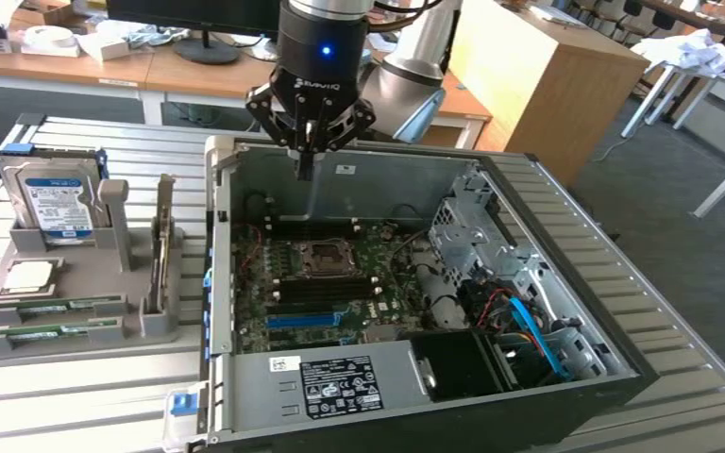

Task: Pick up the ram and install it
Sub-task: 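Reach for the ram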

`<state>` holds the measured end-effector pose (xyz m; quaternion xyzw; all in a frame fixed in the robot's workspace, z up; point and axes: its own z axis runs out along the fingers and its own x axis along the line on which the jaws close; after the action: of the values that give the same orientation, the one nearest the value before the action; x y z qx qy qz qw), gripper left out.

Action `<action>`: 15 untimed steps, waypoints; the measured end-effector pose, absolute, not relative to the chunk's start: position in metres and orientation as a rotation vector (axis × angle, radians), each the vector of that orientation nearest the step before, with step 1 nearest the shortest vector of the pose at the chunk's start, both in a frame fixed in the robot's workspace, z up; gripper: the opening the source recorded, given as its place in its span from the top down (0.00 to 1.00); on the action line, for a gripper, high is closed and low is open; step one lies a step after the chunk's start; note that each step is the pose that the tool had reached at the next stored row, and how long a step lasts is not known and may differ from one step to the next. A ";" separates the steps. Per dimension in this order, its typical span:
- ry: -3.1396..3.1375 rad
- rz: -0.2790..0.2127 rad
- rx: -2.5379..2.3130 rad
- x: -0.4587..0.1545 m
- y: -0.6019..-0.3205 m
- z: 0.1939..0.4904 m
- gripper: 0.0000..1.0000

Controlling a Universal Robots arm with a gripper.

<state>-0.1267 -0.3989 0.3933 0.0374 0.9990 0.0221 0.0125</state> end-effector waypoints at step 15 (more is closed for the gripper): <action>3.114 0.069 0.117 -0.159 -0.399 0.393 0.90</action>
<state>-0.1587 -0.3986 0.3931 0.0374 0.9990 0.0221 0.0125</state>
